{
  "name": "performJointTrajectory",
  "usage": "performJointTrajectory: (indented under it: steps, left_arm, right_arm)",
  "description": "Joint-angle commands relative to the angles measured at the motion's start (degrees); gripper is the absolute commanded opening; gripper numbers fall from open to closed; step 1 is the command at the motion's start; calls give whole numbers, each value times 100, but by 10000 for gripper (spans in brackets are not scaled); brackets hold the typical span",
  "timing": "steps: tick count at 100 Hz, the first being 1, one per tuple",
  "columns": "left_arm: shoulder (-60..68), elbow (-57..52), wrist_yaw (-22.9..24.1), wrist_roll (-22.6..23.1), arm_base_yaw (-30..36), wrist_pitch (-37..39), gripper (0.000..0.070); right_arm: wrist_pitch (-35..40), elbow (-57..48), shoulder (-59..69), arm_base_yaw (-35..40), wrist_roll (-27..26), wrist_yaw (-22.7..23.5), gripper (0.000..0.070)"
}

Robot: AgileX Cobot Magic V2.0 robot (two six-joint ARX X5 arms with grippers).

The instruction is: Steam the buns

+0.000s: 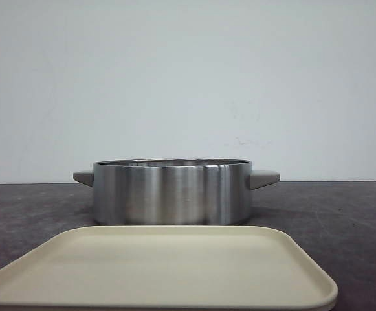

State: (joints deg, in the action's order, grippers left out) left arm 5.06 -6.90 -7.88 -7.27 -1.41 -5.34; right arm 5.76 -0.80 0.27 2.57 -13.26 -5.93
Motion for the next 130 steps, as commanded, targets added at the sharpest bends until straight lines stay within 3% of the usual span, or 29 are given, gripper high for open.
performJointTrajectory:
  steps: [1, 12, 51, 71, 84, 130]
  left_arm:
    - [-144, 81, -13, 94, -26, 151, 0]
    - [-461, 380, 33, 479, -83, 201, 0]
    - [-487, 612, 748, 640, -372, -278, 0]
    - [-481, 612, 741, 702, -481, -577, 0]
    - [-479, 612, 726, 1137, -479, -531, 0]
    - [-481, 608, 726, 1082, -479, -540, 0]
  right_arm:
    - [-61, 11, -7, -9, 24, -9, 17]
    - [-61, 11, -7, -9, 24, -9, 17]
    - [-63, 11, -7, -9, 24, -9, 17]
    - [-63, 11, -7, -9, 24, -9, 17]
    - [-63, 11, -7, -9, 24, -9, 17]
    - [-63, 11, -7, -9, 24, -9, 17]
